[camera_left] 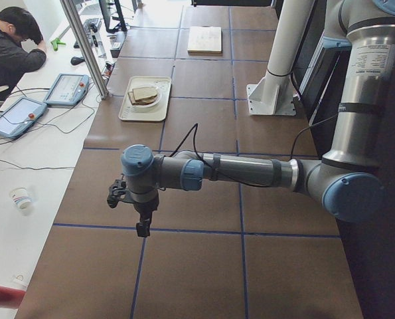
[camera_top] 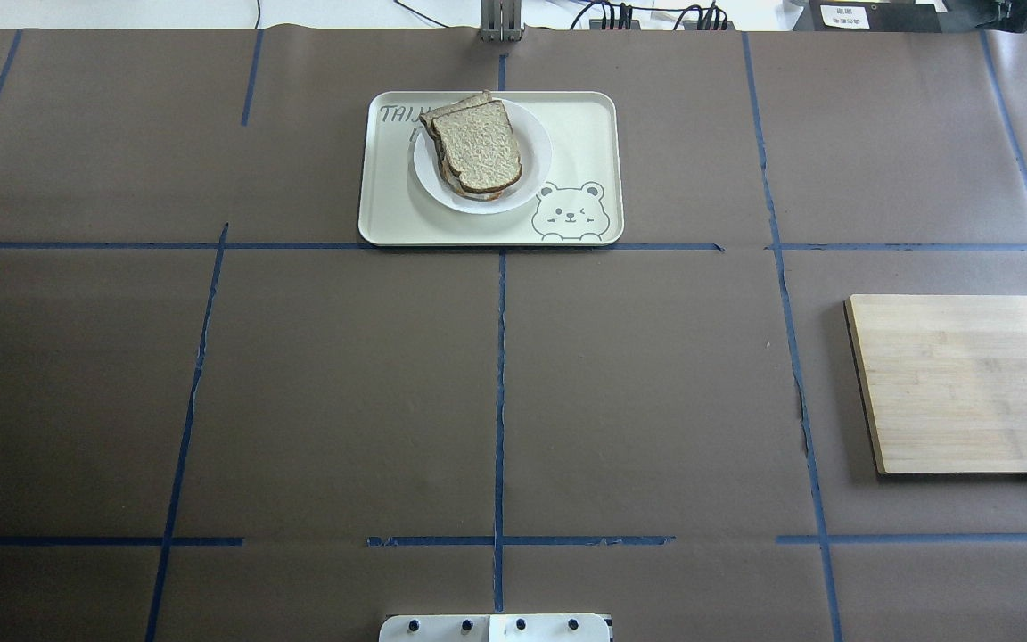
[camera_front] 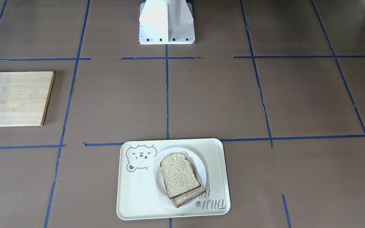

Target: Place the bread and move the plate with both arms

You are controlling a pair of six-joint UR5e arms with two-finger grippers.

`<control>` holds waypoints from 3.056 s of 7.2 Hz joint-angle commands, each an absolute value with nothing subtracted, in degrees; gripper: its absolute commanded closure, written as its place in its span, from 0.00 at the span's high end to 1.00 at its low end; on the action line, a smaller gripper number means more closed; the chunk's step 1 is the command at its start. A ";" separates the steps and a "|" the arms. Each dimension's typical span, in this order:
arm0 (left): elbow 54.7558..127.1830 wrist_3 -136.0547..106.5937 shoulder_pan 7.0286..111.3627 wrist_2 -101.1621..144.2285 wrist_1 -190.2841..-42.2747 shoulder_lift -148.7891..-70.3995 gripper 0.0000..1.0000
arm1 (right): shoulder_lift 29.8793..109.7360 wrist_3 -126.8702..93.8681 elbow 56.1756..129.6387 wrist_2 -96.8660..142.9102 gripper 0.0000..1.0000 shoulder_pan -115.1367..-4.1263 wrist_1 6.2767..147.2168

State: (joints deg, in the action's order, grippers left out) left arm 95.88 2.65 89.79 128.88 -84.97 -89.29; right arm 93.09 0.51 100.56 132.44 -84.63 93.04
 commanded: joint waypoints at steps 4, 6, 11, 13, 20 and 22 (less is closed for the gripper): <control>98.09 2.90 89.65 136.67 -84.02 -83.67 1.00 | 93.25 0.53 97.83 133.33 1.00 -86.39 93.08; 98.09 2.99 89.56 136.32 -84.02 -83.76 1.00 | 93.08 0.62 95.55 133.42 1.00 -88.05 93.16; 99.05 2.99 89.65 136.67 -83.85 -83.58 1.00 | 97.19 -2.78 98.49 135.09 1.00 -92.90 94.30; 98.88 2.99 89.65 136.67 -83.85 -83.67 1.00 | 98.70 -5.10 101.07 134.82 1.00 -92.90 94.22; 98.96 2.99 89.65 136.67 -83.85 -83.76 1.00 | 98.44 -4.40 99.23 134.03 1.00 -92.55 93.60; 98.96 2.99 89.65 136.67 -83.85 -83.76 1.00 | 98.35 -4.31 99.23 134.03 1.00 -92.55 93.60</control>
